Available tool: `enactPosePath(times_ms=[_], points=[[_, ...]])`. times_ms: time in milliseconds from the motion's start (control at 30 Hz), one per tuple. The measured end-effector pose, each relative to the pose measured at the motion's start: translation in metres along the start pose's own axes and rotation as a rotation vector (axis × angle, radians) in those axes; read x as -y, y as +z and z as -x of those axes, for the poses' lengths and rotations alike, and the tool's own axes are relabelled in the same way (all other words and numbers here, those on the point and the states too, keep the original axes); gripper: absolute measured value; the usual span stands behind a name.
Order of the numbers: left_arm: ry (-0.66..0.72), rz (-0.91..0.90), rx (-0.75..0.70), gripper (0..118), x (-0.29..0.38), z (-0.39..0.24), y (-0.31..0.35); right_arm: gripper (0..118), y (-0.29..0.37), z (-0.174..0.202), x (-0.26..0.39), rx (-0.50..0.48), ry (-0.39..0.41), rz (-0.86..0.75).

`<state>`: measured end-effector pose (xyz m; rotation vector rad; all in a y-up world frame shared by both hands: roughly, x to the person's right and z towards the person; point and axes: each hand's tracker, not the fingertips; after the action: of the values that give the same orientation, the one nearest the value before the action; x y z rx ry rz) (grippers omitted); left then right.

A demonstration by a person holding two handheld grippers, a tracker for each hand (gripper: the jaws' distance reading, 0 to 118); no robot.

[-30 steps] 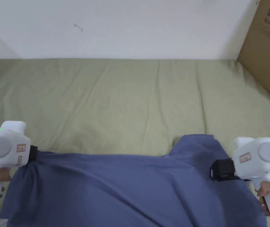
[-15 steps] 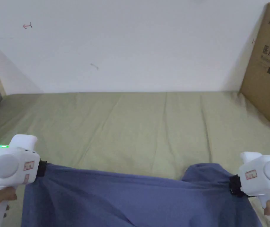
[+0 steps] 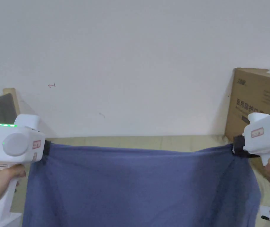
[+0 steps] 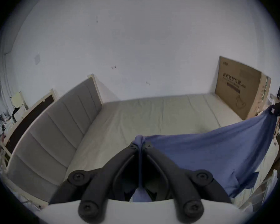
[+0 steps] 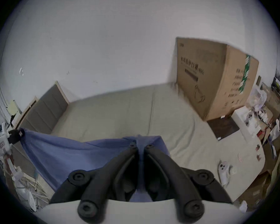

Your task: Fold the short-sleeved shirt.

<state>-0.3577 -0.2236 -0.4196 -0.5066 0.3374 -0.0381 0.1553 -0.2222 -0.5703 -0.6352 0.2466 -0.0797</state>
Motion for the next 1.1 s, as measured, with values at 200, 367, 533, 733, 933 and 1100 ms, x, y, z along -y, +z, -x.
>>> enactPosePath(times_ms=[200,367,533,733,933,1100], points=[[0.018,-0.133,-0.050,1,-0.065,0.004,0.046,0,0.062,0.024,-0.069,0.011,-0.020,-0.117],[0.035,-0.191,-0.100,1,-0.136,0.001,0.039,0,0.076,0.052,-0.145,0.063,-0.010,-0.202],[0.051,-0.284,-0.161,1,-0.209,-0.003,0.018,0,0.067,0.073,-0.221,0.105,-0.015,-0.286],[0.033,-0.368,-0.216,1,-0.282,0.000,-0.014,0,0.059,0.095,-0.292,0.128,-0.011,-0.390],[0.033,-0.489,-0.236,1,-0.285,-0.003,-0.047,0,0.017,0.098,-0.297,0.136,-0.020,-0.420],[0.011,-0.389,-0.234,1,-0.219,-0.010,-0.131,0,-0.072,0.089,-0.243,0.118,-0.001,-0.281]])
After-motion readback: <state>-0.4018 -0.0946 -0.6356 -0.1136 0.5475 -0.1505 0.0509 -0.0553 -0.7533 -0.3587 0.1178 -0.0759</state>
